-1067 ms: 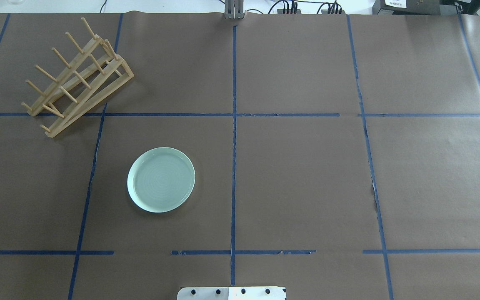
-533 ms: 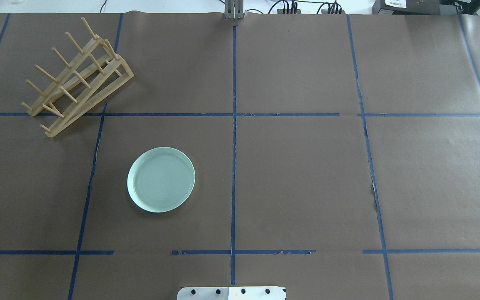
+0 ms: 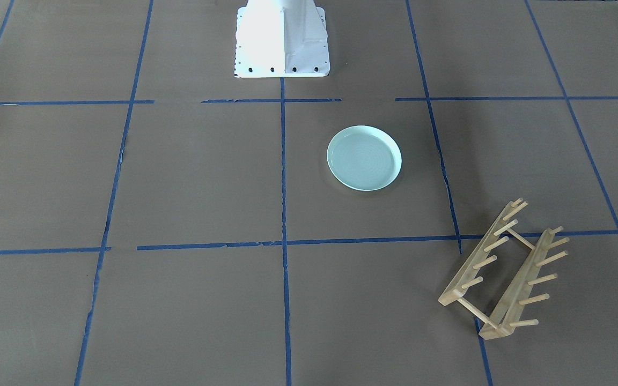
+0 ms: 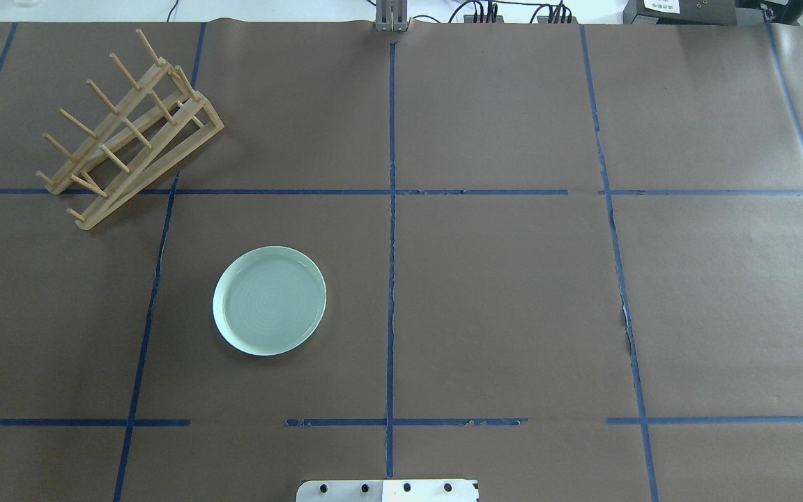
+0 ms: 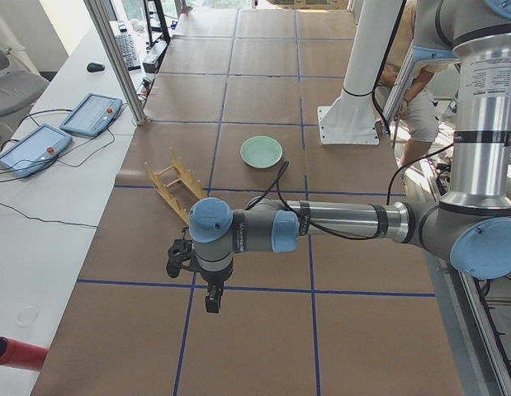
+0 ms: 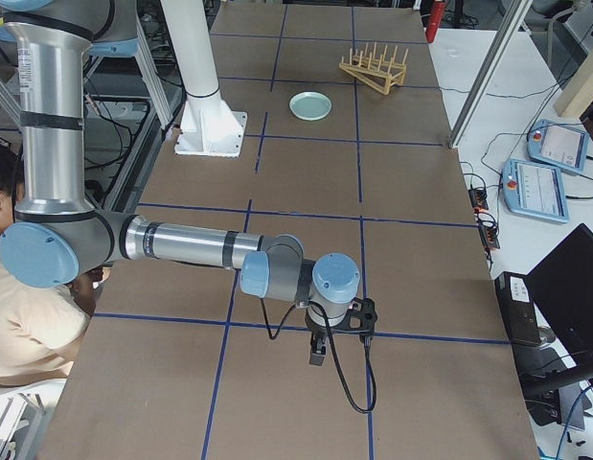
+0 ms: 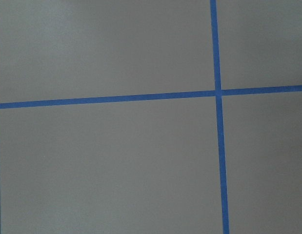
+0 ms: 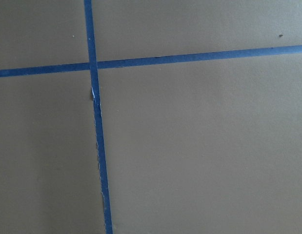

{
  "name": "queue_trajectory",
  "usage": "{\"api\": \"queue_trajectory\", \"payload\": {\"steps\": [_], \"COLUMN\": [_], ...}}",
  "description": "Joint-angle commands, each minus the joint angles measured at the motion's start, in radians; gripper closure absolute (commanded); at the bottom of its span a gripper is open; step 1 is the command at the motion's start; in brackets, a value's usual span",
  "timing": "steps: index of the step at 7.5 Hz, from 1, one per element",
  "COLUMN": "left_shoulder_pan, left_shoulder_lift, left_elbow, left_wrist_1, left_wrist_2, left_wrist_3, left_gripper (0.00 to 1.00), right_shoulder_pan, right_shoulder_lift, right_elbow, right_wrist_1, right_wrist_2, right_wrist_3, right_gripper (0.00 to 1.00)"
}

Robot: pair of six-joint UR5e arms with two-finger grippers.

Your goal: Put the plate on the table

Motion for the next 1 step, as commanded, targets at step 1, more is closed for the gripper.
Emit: {"api": "queue_trajectory", "payload": {"steps": [1], "left_shoulder_pan": [0.0], "left_shoulder_lift": [-0.002], "left_elbow": [-0.008], "left_wrist_1": [-0.002], "left_wrist_2": [0.0], "left_wrist_3": [0.002], "left_gripper": [0.0], "right_shoulder_pan": [0.0], "right_shoulder_lift": [0.0], "right_elbow": [0.001], "right_wrist_1": [0.0], "right_wrist_2": [0.0], "right_wrist_3": [0.0], "right_gripper": [0.0]}}
